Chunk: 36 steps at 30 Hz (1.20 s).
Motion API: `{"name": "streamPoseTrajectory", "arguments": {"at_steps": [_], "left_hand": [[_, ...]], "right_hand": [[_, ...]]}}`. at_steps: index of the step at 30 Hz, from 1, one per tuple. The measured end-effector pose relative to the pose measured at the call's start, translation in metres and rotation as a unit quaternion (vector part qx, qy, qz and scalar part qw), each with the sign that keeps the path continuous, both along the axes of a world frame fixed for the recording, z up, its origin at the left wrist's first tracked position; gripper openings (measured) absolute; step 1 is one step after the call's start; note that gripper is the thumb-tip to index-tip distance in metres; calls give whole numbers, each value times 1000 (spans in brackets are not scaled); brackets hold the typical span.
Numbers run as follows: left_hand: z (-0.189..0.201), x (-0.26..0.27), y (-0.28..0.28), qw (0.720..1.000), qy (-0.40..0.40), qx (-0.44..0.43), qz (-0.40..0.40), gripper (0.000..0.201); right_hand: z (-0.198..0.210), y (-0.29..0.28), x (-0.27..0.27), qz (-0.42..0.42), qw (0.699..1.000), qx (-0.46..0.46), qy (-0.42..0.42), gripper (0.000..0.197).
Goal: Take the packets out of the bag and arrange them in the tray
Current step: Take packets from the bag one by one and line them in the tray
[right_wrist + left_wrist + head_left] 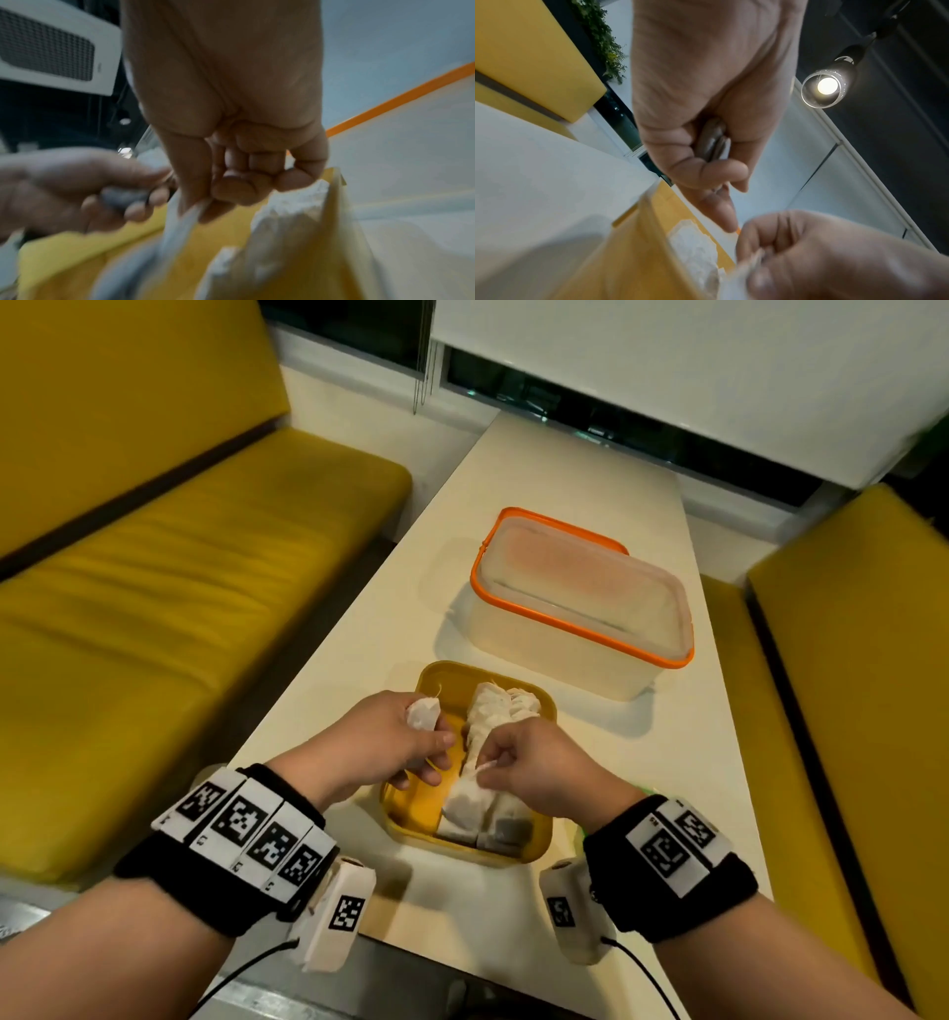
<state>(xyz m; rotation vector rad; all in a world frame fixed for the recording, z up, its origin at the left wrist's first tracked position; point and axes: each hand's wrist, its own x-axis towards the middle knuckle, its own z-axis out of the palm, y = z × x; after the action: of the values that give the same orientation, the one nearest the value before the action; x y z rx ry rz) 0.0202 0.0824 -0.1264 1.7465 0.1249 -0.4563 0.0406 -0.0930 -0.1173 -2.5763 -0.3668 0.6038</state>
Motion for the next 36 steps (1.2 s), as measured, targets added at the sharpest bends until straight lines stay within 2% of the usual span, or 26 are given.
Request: {"name": "streamPoseTrajectory", "arguments": {"at_steps": [2,4,6,8,10,12,13,15,18,23,26,29,32,34,36], "left_hand": [[1,0,2,1000,2,-7,19,3],[1,0,2,999,24,-29,26,12],[1,-1,0,997,51,-60,13,17],[1,-1,-1,994,63,-82,-14,20],[3,-2,-5,991,69,-104,-51,25],[4,-4,-12,986,70,-126,-87,29],[4,-5,-16,984,70,-130,-96,31],[4,-4,-22,984,66,-129,-100,35],[7,-1,-24,985,55,-128,-97,37],[11,1,-14,990,50,-117,-52,24],[8,2,-13,992,36,-122,-17,24],[6,2,-13,986,47,-158,18,18],[9,3,-13,979,68,-192,-2,14],[11,5,-9,986,58,-156,-22,19],[9,10,2,996,26,-81,8,31]], "right_hand": [[-9,7,-4,70,990,-123,10,14],[-14,12,-10,130,961,-240,-43,20],[-12,12,-10,125,949,-270,-99,25],[0,8,-7,59,968,-201,-139,27],[12,4,-4,-11,988,-24,-151,27],[21,7,-6,-23,985,107,-130,26],[23,9,-8,-9,984,124,-129,21],[21,13,-7,10,981,126,-144,11],[21,12,-2,5,982,128,-141,17],[31,7,7,6,981,116,-156,9],[32,8,13,-13,979,118,-168,19],[36,15,19,2,981,104,-161,18],[42,24,30,39,983,76,-163,7],[46,29,41,58,983,44,-168,4],[45,32,55,77,981,-16,-176,2]]}}
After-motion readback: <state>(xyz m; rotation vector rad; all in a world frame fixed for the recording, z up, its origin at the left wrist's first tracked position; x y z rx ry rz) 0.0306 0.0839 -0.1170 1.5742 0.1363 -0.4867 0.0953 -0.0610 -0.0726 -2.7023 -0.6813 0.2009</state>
